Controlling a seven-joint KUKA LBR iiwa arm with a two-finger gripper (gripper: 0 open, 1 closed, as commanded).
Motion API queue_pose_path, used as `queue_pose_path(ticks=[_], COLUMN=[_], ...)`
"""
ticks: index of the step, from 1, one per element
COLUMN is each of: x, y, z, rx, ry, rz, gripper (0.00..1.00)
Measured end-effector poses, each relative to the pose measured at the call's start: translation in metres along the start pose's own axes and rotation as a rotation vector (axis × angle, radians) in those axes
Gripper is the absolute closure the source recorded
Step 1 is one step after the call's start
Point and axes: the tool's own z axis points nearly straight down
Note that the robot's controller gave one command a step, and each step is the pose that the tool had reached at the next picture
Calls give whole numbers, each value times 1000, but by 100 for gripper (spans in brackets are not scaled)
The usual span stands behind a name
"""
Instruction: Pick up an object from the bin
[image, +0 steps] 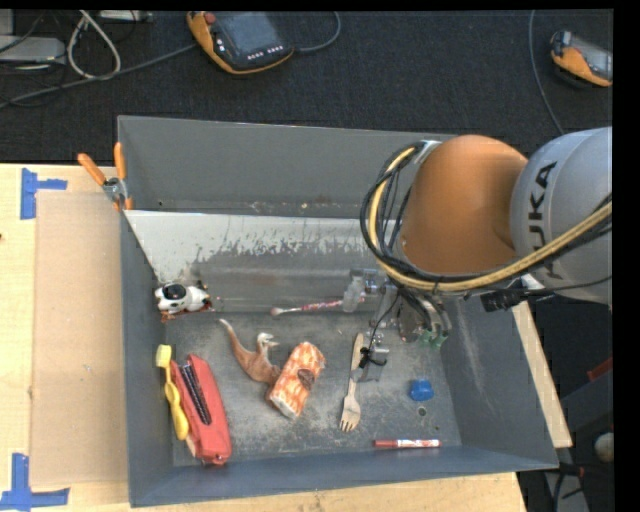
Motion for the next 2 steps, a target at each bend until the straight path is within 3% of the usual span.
queue_pose_path(ticks=[1,2], x=[-6,8], y=[33,49], z=[19,63], rx=[2,1], ry=[6,-2], rz=[-96,-170], gripper=[0,0])
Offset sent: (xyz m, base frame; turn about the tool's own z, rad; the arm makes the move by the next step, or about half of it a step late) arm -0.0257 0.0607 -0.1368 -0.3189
